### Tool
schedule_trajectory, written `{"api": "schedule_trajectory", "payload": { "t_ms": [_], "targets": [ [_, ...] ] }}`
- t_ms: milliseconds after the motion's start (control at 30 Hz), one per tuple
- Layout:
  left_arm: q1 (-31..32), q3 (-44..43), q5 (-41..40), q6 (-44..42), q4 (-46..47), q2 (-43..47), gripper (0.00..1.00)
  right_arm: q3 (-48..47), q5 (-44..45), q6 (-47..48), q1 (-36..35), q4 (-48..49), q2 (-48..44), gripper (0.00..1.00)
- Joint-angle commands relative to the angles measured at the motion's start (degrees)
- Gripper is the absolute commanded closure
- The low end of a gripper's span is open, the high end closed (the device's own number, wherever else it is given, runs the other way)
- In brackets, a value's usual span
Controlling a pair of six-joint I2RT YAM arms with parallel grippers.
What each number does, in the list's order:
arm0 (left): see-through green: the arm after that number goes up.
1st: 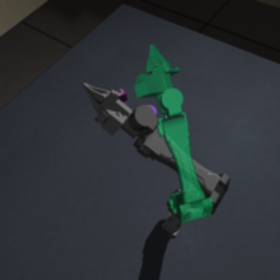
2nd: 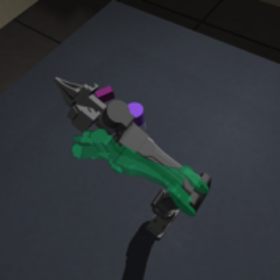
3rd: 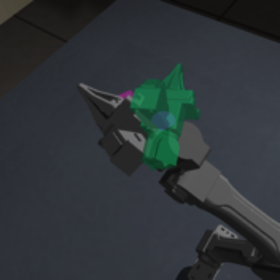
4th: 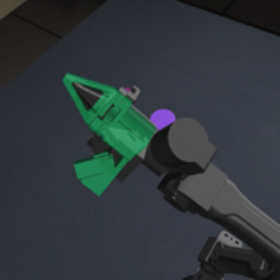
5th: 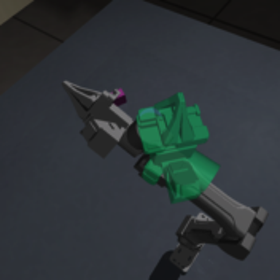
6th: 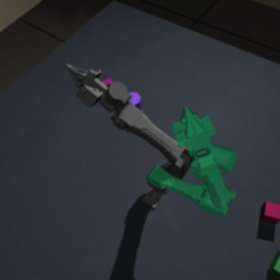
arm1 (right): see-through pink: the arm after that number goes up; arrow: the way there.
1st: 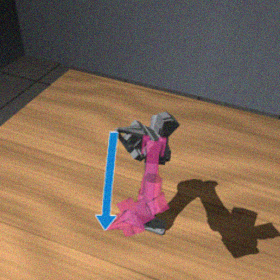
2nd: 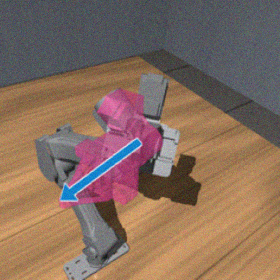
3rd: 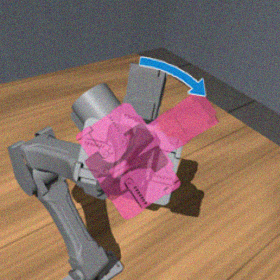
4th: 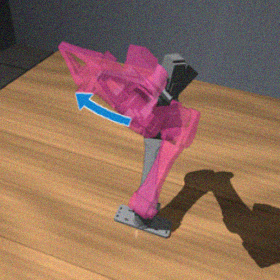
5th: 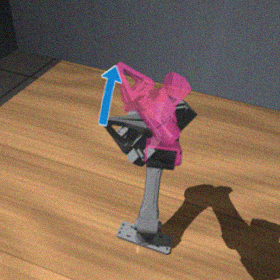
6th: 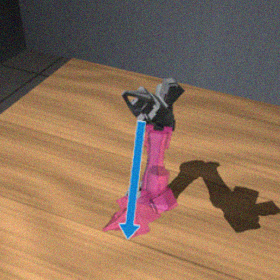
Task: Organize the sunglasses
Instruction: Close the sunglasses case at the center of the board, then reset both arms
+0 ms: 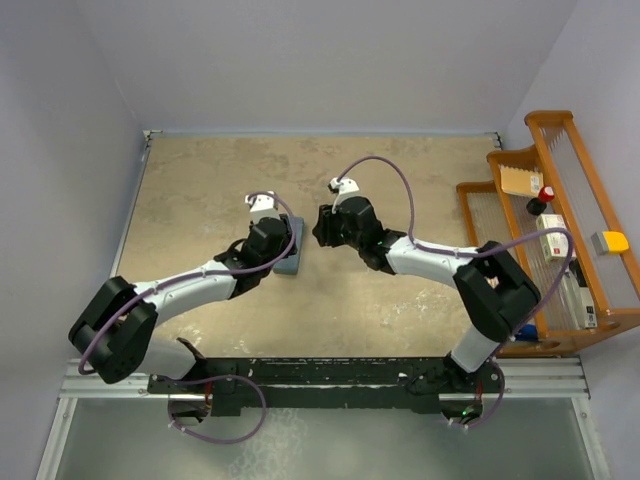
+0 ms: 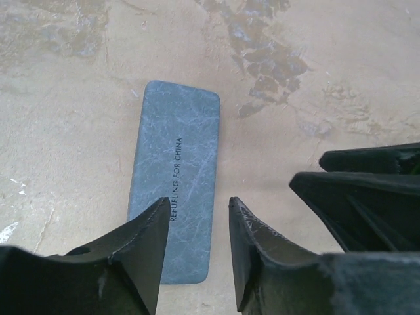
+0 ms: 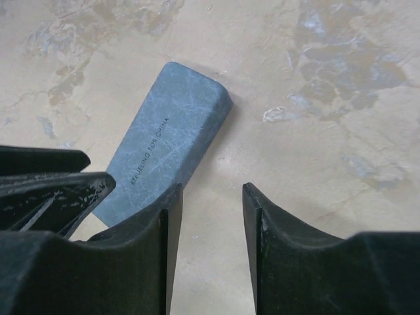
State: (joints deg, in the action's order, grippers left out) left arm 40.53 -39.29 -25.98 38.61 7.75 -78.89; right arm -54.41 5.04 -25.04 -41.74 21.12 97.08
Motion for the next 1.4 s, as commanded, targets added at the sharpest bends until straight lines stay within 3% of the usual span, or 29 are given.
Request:
{"api": "schedule_trajectory", "payload": {
  "t_ms": [0, 133, 200, 433, 533, 567, 600, 633, 1367],
  "targets": [
    [0.03, -2.83, -0.04, -1.19, 0.25, 2.56, 0.56, 1.73, 4.47, 3.44, -0.36, -5.23, -5.33, 0.54],
    [0.06, -2.66, 0.29, -1.71, 0.24, 4.25, 0.42, 2.12, 5.88, 3.95, -0.35, -7.51, -9.26, 0.51],
    [0.04, -2.55, 0.31, -1.78, 0.07, 5.07, 0.27, 2.12, 6.10, 4.39, -0.33, -8.96, -10.83, 0.50],
    [0.07, -2.19, -0.78, -1.55, -1.40, 7.65, 0.00, 3.65, 9.38, 4.43, -0.34, -13.39, -14.91, 0.38],
    [0.00, -2.06, -1.26, -1.38, -2.02, 8.51, 0.01, 4.14, 10.24, 3.68, -0.35, -15.58, -16.80, 0.28],
    [0.05, -1.96, -1.21, -1.35, -2.08, 8.65, 0.01, 4.36, 10.68, 3.59, -0.36, -16.16, -17.41, 0.21],
    [0.07, -1.98, -1.16, -1.35, -2.15, 8.71, 0.01, 4.58, 10.63, 3.56, -0.36, -16.55, -18.05, 0.04],
    [0.07, -1.96, -1.22, -1.32, -2.31, 8.84, 0.01, 4.87, 10.76, 3.59, -0.44, -16.88, -18.73, 0.01],
    [0.05, -0.74, -1.61, -0.79, -3.50, 11.52, 0.00, 9.56, 14.44, 3.77, -0.43, -20.32, -27.80, 0.00]
  ]
}}
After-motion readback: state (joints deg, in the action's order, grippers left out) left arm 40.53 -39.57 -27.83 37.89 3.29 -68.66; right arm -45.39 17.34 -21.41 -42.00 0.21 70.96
